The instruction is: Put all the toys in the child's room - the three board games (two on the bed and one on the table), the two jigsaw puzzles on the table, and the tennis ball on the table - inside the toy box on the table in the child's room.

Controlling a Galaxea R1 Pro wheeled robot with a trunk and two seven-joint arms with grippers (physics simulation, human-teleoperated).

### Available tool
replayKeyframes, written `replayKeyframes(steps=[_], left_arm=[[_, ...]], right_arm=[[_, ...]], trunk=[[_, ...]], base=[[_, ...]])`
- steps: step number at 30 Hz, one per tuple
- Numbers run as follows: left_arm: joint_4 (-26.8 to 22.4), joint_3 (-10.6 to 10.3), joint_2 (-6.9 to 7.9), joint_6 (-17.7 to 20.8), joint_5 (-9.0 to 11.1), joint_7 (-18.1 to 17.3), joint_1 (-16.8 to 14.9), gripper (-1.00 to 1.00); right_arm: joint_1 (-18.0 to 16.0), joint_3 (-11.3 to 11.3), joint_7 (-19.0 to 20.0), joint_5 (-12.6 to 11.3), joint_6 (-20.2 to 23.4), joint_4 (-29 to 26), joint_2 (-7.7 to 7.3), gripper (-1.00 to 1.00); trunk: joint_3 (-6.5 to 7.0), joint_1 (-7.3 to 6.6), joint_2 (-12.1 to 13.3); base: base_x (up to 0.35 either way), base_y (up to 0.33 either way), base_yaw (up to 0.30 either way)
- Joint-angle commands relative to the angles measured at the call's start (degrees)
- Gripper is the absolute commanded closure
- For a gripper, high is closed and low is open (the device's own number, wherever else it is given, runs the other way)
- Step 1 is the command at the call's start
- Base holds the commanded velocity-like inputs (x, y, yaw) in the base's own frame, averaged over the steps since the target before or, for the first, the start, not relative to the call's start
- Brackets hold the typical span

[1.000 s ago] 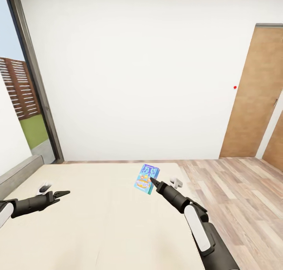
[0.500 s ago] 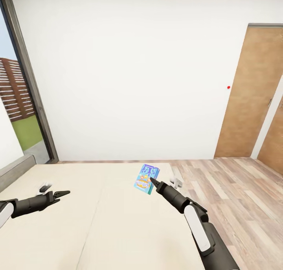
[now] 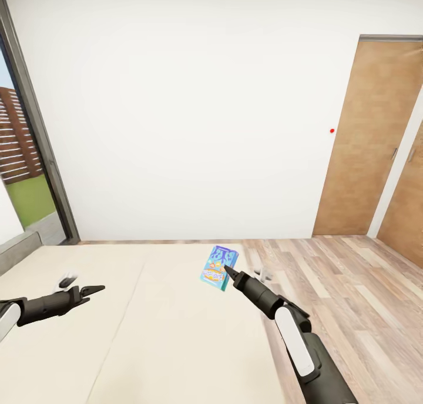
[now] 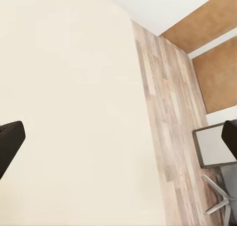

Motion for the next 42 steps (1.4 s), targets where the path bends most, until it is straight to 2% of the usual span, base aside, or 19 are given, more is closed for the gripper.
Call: replayKeyframes(steps=[1,13,42], left_arm=[[0.0,-0.1,0.04,0.3,0.3,0.0,-0.1,-1.00],[0.0,-0.1,0.04,0.3,0.3,0.0,-0.1,-1.00],[0.0,-0.1,0.06,0.3,0.4,0.0,-0.1,-1.00]], right_arm=[[-0.1,-0.1,0.0,-0.4,0.3,-0.1,0.02,1.00],[-0.1,-0.1,0.0,-0.4,0.3,-0.1,0.02,1.00],[-0.1,-0.1,0.1,-0.4,0.3,-0.1,0.02,1.00]], trunk=[[-0.08,0.01,-0.1],[-0.08,0.01,-0.1],[0.00,0.01,-0.1]], base=[[0.000,-0.302,0.000],[0.009,-0.291,0.000],[0.003,-0.123,0.035]])
